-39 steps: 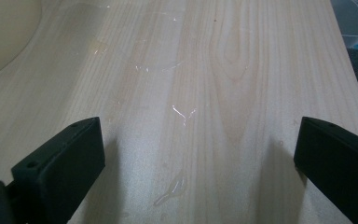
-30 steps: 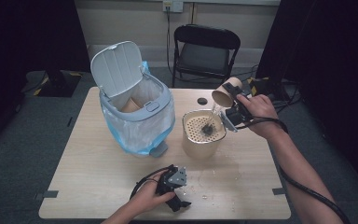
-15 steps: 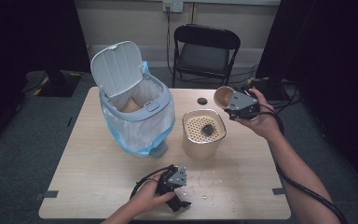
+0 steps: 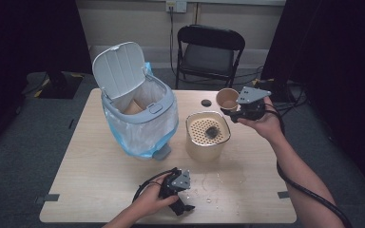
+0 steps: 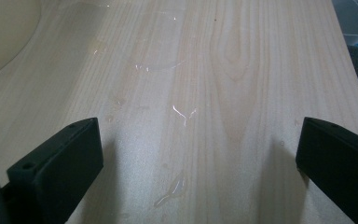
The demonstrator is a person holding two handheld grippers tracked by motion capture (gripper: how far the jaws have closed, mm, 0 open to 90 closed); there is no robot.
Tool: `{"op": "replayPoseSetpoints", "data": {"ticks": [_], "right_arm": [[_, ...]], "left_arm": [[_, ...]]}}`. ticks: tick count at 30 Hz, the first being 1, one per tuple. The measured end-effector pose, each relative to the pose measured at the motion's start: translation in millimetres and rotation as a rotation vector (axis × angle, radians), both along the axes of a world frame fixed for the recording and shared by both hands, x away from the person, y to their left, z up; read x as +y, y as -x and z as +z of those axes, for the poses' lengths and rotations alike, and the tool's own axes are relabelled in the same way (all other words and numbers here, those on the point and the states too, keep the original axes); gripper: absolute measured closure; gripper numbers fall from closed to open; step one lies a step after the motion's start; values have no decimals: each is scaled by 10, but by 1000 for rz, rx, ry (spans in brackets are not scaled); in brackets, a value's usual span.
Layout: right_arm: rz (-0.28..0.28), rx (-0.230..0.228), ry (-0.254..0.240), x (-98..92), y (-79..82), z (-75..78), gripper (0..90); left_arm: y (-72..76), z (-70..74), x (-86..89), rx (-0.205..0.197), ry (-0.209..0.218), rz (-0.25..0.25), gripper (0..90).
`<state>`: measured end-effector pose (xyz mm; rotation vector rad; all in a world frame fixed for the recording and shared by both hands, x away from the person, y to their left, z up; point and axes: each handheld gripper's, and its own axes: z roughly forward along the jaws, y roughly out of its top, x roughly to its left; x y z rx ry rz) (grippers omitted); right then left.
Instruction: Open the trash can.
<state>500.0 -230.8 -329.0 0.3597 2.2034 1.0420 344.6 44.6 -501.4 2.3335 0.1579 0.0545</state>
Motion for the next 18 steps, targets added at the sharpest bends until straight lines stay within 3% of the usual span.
{"op": "replayPoseSetpoints", "data": {"ticks": [11, 18], "right_arm": [[-52, 146, -158, -73, -151, 42, 301], [-72, 212, -195, -59, -201, 59, 303]], "left_arm": [[-10, 1, -1, -2, -4, -10, 0], [-9, 0, -4, 0, -1, -8, 0]]}}
